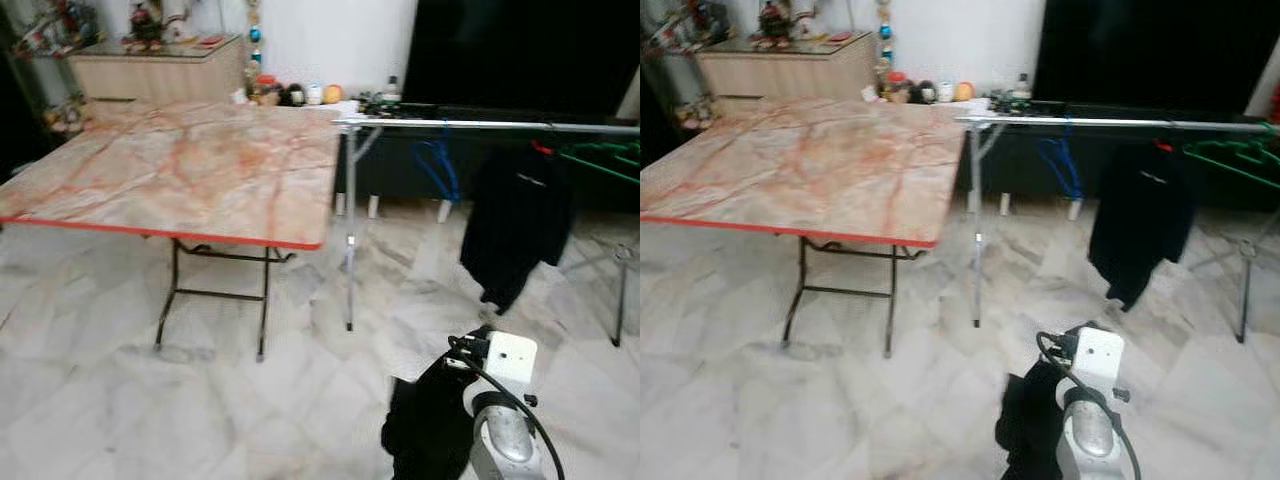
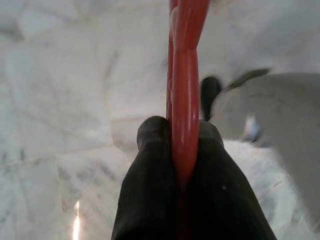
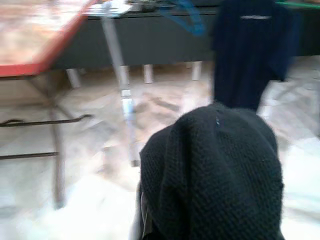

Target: Hang hanger

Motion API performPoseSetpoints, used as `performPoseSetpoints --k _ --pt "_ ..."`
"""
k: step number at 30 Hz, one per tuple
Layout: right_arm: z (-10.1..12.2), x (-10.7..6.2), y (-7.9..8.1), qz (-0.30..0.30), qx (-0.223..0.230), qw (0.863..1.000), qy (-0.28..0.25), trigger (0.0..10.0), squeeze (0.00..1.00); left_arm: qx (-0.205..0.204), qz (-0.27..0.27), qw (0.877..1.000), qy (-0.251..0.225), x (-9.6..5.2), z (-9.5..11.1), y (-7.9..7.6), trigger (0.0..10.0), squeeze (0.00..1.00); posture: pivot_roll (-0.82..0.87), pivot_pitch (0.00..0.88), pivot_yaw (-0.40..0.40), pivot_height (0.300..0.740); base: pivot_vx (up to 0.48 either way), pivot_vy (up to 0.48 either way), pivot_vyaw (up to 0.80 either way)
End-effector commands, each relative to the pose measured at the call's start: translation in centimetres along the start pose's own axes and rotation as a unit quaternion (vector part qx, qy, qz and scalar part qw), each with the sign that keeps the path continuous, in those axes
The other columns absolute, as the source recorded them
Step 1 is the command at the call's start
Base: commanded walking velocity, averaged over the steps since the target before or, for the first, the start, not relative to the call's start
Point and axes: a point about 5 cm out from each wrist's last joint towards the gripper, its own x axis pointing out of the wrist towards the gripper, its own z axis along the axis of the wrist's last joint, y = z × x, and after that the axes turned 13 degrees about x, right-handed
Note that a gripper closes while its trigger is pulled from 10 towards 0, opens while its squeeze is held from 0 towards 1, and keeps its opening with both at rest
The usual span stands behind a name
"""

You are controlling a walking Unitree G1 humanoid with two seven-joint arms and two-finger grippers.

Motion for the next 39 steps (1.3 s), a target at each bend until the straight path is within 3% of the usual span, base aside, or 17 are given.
performPoseSetpoints --k 1,17,22,39 --pt "0.7 0.1 0.3 0.011 -0.002 1.000 -0.016 10.0 0.00 0.003 0.005 1.000 -0.003 0.0 0.2 0.3 10.0 0.00 0.05 0.000 0.020 0.740 0.000 0.442 0.00" --pt "1.1 0.8 0.8 0.023 -0.012 0.999 -0.022 10.0 0.00 0.011 0.011 1.000 -0.005 0.1 0.7 0.5 10.0 0.00 0.05 0.000 0.019 0.740 0.000 0.428 0.00" --pt "1.4 1.0 1.2 0.031 -0.020 0.999 -0.027 10.0 0.00 0.017 0.017 1.000 0.000 0.1 0.7 0.6 10.0 0.00 0.05 0.000 0.019 0.740 0.000 0.000 0.00" --pt "2.5 1.7 1.5 0.031 -0.022 0.998 -0.050 10.0 0.00 -0.046 0.033 0.998 -0.036 0.2 2.5 1.6 10.0 0.00 0.07 0.000 0.021 0.740 0.000 0.000 0.00"
